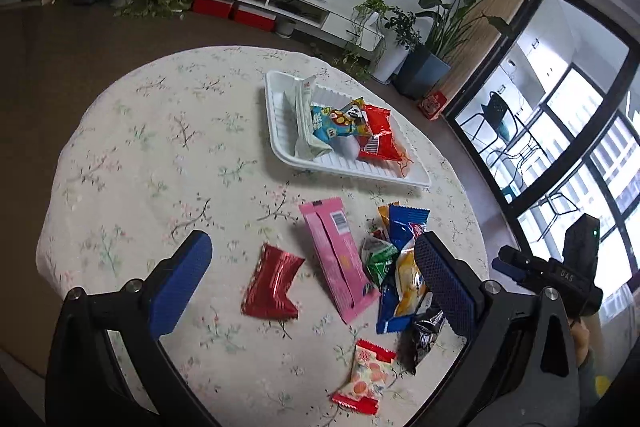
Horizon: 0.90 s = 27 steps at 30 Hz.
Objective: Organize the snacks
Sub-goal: 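Open both tools and move them back toward the remaining snacks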
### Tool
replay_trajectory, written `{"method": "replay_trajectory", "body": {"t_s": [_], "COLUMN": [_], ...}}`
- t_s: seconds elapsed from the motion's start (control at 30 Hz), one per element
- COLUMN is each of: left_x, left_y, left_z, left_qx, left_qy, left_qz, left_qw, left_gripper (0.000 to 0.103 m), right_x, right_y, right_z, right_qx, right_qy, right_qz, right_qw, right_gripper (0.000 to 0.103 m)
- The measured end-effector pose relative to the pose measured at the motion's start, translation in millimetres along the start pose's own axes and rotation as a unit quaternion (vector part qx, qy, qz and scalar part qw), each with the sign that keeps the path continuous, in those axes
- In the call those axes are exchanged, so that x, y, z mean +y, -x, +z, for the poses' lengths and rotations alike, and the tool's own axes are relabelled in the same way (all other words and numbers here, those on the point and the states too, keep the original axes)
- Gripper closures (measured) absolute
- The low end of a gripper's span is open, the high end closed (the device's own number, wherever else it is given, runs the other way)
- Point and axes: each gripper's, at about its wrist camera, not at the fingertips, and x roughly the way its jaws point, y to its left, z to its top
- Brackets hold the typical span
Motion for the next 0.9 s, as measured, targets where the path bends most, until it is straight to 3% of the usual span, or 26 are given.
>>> {"method": "replay_trajectory", "body": {"t_s": [0.1,0.27,0.6,0.83,0.9], "left_x": [-5.0,-37.6,-85.0,-93.9,-95.1], "left_y": [4.7,-1.4,-37.0,-51.3,-56.5], "left_z": [-21.7,-51.2,-87.1,-97.4,-99.4], "left_qx": [0.013,0.049,0.152,0.181,0.19], "left_qy": [-0.003,-0.073,-0.214,-0.246,-0.252], "left_qz": [0.009,0.02,0.018,0.013,0.015], "left_qw": [0.9999,0.9959,0.9648,0.9523,0.9487], "left_gripper": [0.0,0.0,0.0,0.003,0.011], "right_x": [1.5,12.4,28.1,32.4,34.6], "right_y": [6.7,4.1,-5.1,-10.4,-12.3], "right_z": [-22.2,-51.6,-66.6,-73.6,-76.3], "right_qx": [0.003,0.029,0.049,0.059,0.062], "right_qy": [0.002,0.007,0.019,0.024,0.027], "right_qz": [-0.008,0.008,0.01,0.01,0.011], "right_qw": [1.0,1.0,0.999,0.998,0.998], "right_gripper": [0.025,0.025,0.025,0.025,0.025]}}
